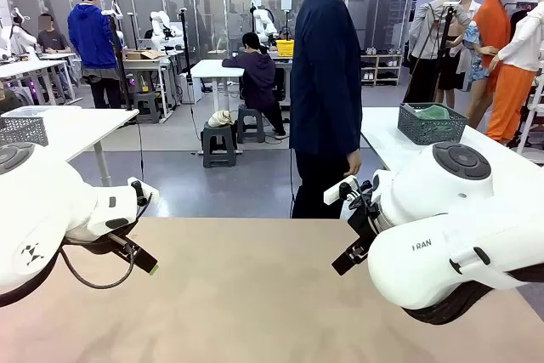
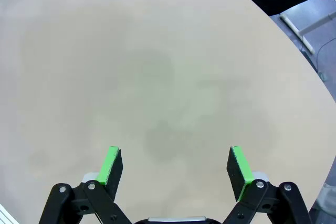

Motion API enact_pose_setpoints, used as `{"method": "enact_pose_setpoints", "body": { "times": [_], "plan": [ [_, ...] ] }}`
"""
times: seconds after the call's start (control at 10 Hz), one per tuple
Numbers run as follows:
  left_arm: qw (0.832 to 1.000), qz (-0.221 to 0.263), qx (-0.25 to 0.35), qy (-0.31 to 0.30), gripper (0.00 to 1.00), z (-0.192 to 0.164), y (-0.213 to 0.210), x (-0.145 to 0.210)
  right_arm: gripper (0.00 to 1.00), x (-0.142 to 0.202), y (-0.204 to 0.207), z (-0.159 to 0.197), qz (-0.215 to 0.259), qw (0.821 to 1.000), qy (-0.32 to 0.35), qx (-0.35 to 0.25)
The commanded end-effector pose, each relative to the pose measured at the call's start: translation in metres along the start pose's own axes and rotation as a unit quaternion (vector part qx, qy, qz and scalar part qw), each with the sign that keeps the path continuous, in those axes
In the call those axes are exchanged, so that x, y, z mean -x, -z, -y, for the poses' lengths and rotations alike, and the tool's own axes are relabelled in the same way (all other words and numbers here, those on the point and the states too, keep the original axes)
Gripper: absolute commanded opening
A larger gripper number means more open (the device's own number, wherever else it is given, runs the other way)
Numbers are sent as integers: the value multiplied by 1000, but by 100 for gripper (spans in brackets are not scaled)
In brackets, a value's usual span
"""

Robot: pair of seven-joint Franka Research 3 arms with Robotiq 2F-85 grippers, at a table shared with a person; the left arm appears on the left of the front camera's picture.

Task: Fold the towels and place them in the basket.
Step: When a person lays out a Towel with hook on the table, fold it in half twice.

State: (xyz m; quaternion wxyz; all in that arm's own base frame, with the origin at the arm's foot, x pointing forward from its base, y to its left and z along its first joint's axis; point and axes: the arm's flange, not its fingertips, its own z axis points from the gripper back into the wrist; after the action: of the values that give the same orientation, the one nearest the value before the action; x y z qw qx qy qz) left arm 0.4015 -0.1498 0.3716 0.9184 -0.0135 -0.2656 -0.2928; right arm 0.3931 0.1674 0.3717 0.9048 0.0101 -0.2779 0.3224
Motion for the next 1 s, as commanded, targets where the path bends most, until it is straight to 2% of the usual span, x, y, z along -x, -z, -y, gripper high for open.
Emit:
{"method": "enact_pose_setpoints", "body": {
  "times": [0.0, 0.5, 0.7, 0.9],
  "plan": [
    [1000, 0, 0, 0, 100, 0, 0, 0, 100, 0, 0, 0, 0, 1000, 1, 0],
    [1000, 0, 0, 0, 100, 0, 0, 0, 100, 0, 0, 0, 0, 1000, 0, 0],
    [1000, -5, -10, 22, 100, -11, -15, -5, 100, -3, -17, 12, -5, 1000, -16, -12],
    [999, -4, -2, 38, 100, -28, -49, -17, 100, -11, -53, 31, -4, 1000, -28, -6]
  ]
}}
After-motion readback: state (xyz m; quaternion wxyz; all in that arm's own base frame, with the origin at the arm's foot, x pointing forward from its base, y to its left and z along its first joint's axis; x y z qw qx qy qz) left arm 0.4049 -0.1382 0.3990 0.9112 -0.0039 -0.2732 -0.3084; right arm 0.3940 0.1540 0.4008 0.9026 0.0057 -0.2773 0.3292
